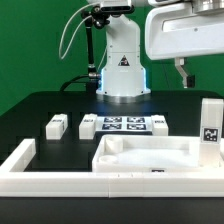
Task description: Assemble desk
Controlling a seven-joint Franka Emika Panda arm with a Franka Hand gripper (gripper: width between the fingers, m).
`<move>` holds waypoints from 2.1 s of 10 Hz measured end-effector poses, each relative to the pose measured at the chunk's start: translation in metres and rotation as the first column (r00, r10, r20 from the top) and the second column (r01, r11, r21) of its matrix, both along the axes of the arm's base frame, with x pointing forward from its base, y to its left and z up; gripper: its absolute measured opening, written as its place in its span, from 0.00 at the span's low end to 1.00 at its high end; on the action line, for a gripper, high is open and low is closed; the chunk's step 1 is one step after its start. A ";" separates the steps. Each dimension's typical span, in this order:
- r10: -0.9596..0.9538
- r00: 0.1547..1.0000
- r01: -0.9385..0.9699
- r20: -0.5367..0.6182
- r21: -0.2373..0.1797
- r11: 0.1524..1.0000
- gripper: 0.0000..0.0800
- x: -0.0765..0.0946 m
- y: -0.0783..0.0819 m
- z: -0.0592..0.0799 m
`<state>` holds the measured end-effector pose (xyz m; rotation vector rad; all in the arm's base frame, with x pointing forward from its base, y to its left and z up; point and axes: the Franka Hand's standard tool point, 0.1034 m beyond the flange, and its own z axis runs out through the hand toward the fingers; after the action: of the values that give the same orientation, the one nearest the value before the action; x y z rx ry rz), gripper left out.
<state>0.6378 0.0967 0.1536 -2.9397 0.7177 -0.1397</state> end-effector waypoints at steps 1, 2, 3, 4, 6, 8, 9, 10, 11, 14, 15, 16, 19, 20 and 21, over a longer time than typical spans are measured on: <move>0.003 1.000 -0.003 -0.001 0.000 1.000 0.81 -0.002 0.001 0.000; 0.014 1.000 -0.014 -0.006 0.000 1.000 0.81 -0.009 0.004 0.002; 0.055 0.998 -0.055 -0.018 -0.006 0.998 0.81 -0.023 0.005 -0.001; 0.082 0.996 -0.082 -0.040 -0.009 0.997 0.81 -0.040 0.004 -0.007; 0.113 0.991 -0.115 -0.071 -0.021 0.993 0.81 -0.057 0.004 -0.018; 0.299 0.952 -0.301 -0.059 -0.033 0.953 0.81 -0.056 0.003 -0.018; 0.340 0.939 -0.342 -0.058 -0.036 0.939 0.81 -0.056 0.003 -0.019; 0.421 0.906 -0.423 -0.054 -0.042 0.905 0.81 -0.057 0.002 -0.019; 0.495 0.867 -0.497 -0.054 -0.047 0.866 0.81 -0.059 -0.002 -0.023; 0.502 0.847 -0.511 -0.173 -0.005 0.860 0.81 -0.112 -0.034 -0.063; 0.502 0.850 -0.510 -0.159 -0.016 0.860 0.81 -0.116 -0.034 -0.069; 0.506 0.823 -0.513 -0.258 0.045 0.857 0.81 -0.132 -0.033 -0.070; 0.510 0.755 -0.500 -0.411 0.143 0.854 0.81 -0.130 -0.032 -0.074; 0.501 0.705 -0.473 -0.502 0.193 0.859 0.81 -0.151 -0.037 -0.087; 0.491 0.660 -0.446 -0.568 0.231 0.865 0.81 -0.161 -0.036 -0.097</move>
Offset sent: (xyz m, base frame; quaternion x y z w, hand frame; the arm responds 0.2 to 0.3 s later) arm -0.0646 0.0015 -0.0119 -0.0260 -0.0382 -0.1095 0.9929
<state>0.4766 0.0604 0.0565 -2.9627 -0.0442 0.9084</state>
